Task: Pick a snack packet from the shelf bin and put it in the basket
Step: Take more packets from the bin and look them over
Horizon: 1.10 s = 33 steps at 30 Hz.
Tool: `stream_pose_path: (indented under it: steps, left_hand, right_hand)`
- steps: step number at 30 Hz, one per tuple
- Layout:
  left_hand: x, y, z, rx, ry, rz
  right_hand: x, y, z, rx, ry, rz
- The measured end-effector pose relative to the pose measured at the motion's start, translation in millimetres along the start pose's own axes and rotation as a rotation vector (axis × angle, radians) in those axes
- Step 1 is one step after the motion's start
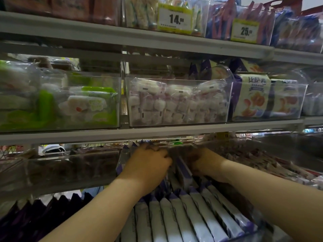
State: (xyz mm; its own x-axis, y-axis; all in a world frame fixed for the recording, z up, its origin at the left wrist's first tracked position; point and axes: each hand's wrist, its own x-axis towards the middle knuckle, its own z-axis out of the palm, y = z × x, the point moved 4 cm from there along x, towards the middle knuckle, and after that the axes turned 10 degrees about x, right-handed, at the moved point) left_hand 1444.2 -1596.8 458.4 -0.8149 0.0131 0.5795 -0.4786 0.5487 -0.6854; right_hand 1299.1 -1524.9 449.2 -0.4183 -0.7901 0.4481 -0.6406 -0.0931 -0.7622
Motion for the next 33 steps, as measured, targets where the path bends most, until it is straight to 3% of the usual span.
stream_pose_path:
  steps: [5, 10, 13, 25, 33]
  left_hand:
    - [4.5, 21.2, 2.2, 0.015, -0.014, 0.282]
    - [4.8, 22.8, 10.6, -0.009, -0.115, 0.28]
    - [5.7, 21.5, 9.6, -0.025, -0.152, 0.262]
    - [1.1, 18.8, 8.9, -0.049, -0.178, 0.249]
    - [1.5, 18.9, 7.9, -0.048, -0.206, 0.231]
  right_hand:
    - [-1.6, -8.7, -0.2, -0.23, -0.093, -0.13]
    - [9.4, -4.8, -0.6, -0.538, -0.109, -0.219]
    - [24.1, 4.2, 5.2, -0.767, -0.115, -0.18]
    - [72.9, 11.4, 19.3, -0.849, -0.198, -0.007]
    - [61.1, -4.4, 7.4, -0.877, 0.03, -0.078]
